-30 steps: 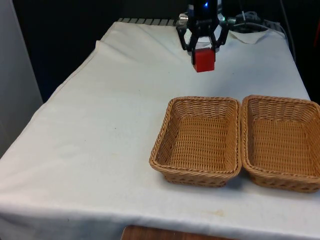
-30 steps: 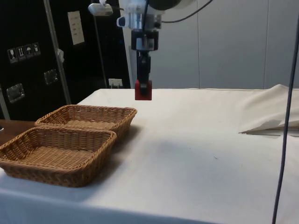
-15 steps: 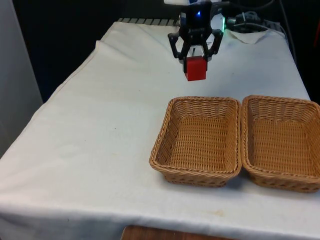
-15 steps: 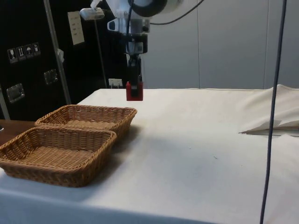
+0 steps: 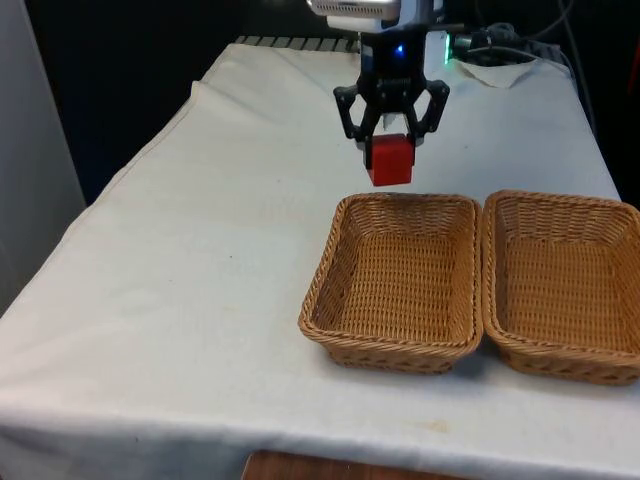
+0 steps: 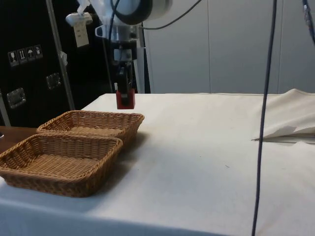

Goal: Pick up the red cube and place it into the right basket.

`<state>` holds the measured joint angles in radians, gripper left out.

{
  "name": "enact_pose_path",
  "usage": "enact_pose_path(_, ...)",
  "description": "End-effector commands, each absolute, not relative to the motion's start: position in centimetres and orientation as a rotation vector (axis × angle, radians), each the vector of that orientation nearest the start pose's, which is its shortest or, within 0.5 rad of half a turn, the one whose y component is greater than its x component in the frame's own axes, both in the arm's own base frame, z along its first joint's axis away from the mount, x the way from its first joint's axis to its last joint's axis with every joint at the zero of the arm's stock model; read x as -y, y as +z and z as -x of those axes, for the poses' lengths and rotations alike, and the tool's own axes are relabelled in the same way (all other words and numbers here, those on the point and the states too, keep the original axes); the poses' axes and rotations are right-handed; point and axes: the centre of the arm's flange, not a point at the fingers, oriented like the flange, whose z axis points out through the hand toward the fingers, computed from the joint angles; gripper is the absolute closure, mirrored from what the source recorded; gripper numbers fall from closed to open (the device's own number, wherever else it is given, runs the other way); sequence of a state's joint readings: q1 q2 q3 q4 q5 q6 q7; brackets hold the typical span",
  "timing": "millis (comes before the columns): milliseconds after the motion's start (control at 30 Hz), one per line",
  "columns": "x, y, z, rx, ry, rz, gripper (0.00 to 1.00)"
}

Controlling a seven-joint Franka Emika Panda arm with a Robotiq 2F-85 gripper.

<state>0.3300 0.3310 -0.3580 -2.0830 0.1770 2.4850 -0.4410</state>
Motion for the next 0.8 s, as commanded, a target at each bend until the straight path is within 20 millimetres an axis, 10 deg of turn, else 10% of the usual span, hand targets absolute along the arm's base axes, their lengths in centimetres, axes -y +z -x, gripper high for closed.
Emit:
enact_pose_path(0,0.9,28.2,-59.9,0.472,-0.143,3.116,0.99)
enact_pose_path(767,-0.7,22.7,-66.2,0.463,-0.100,3.138,0.99)
